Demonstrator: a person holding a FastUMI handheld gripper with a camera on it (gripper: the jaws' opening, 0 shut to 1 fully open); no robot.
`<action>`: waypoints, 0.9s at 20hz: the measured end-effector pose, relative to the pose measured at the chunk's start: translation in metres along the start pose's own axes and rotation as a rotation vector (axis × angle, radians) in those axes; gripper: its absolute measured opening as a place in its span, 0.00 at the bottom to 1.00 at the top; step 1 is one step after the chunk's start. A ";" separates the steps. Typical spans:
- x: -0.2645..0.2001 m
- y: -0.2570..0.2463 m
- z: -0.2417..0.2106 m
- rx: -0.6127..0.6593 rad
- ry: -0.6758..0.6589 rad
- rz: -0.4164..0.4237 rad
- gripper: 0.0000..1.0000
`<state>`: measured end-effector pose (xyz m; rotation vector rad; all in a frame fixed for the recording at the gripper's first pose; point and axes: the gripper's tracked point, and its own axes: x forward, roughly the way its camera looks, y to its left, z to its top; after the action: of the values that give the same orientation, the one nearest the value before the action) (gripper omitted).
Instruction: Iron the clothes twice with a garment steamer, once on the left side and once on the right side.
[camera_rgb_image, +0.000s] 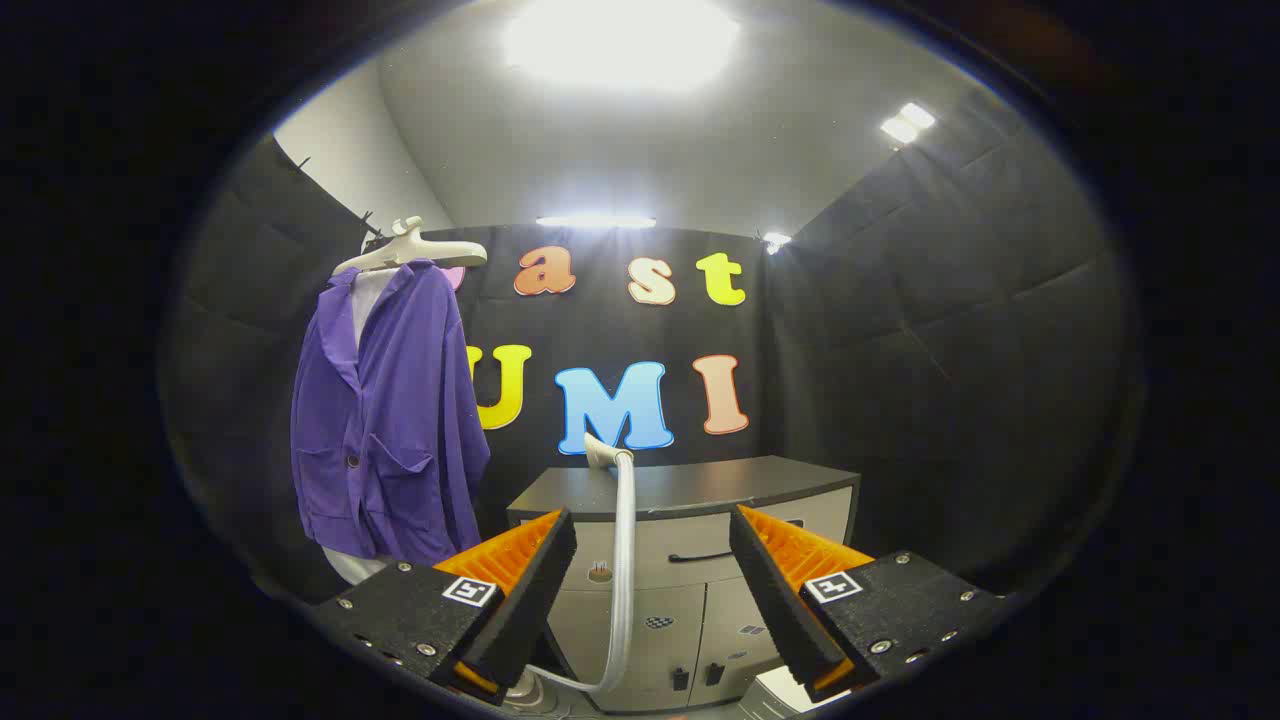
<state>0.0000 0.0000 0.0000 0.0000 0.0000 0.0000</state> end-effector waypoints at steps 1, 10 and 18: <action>0.001 0.001 0.000 -0.001 0.000 0.000 0.95; 0.006 0.008 0.008 -0.004 -0.015 -0.013 0.95; 0.011 0.026 0.027 -0.017 -0.039 -0.025 0.95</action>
<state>0.0105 0.0263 0.0274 -0.0170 -0.0391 -0.0247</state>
